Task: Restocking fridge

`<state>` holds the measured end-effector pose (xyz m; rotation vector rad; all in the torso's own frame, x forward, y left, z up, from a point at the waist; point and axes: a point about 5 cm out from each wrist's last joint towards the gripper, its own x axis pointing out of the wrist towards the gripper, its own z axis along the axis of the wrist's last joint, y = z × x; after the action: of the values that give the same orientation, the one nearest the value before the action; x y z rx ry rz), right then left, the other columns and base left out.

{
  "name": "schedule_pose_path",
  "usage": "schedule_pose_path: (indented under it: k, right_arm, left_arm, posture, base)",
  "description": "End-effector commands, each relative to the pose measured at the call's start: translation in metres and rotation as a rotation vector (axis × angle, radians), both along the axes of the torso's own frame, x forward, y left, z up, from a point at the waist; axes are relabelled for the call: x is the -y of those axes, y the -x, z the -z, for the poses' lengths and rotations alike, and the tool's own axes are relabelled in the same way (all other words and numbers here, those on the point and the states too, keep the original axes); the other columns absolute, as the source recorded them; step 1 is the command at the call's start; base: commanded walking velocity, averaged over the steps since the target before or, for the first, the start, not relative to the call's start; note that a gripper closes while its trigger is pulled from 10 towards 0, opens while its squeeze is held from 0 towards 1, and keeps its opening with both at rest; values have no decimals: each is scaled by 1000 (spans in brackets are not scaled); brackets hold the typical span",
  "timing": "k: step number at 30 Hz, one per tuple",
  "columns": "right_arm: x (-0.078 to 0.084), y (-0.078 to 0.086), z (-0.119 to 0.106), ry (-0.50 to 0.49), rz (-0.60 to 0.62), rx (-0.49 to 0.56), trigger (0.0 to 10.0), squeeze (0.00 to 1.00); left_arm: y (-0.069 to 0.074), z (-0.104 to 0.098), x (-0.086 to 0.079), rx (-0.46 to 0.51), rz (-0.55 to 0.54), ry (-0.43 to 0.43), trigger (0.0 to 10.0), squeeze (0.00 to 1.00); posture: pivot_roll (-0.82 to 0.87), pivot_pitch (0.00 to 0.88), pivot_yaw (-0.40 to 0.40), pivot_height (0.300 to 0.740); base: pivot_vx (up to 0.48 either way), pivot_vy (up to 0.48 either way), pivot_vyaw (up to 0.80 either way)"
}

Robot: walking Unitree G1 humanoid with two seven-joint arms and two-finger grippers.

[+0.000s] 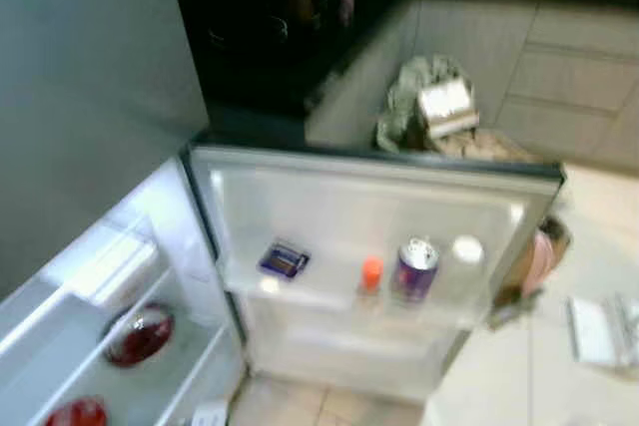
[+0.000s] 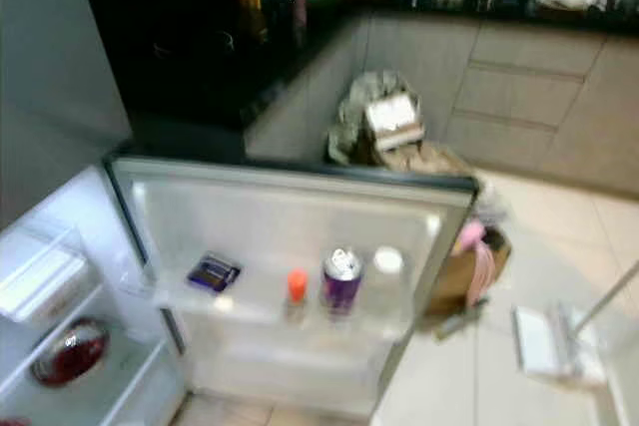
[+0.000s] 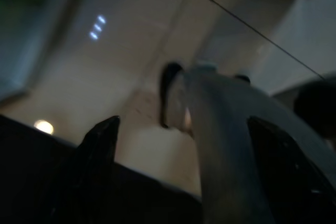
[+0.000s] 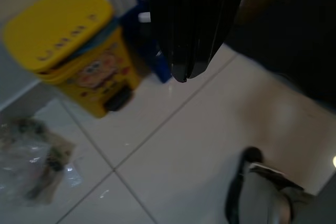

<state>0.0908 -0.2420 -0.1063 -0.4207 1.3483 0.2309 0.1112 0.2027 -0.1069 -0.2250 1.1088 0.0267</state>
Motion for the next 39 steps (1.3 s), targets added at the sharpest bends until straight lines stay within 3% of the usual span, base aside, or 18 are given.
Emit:
schedule_pose_path:
  k: [1, 10, 27, 31, 39]
  right_arm:
    - [3, -4, -2, 4, 7, 13, 10000, 0]
    - [4, -2, -2, 4, 18, 14, 10000, 0]
    - [6, -3, -2, 36, 23, 22, 10000, 0]
    - [10, -17, -7, 12, 102, 118, 10000, 0]
    - [12, -31, -12, -2, 93, 162, 10000, 0]
  left_arm:
    - [0, 0, 0, -6, 2, 0, 10000, 0]
    - [-3, 0, 1, 1, 0, 5, 10000, 0]
    - [-2, 0, 2, -3, 6, 9, 10000, 0]
    - [-2, 0, 3, -5, 9, 6, 10000, 0]
    - [-4, 0, 5, -1, 9, 14, 10000, 0]
  posture:
    - [-84, 0, 5, 740]
    - [-85, 0, 3, 740]
    - [-85, 0, 4, 740]
    - [-88, 0, 4, 740]
    - [-86, 0, 5, 740]
  base:
    - [0, -469, 769]
    - [0, -471, 772]
    - [0, -470, 0]
    - [0, -186, 0]
    - [0, 0, 630]
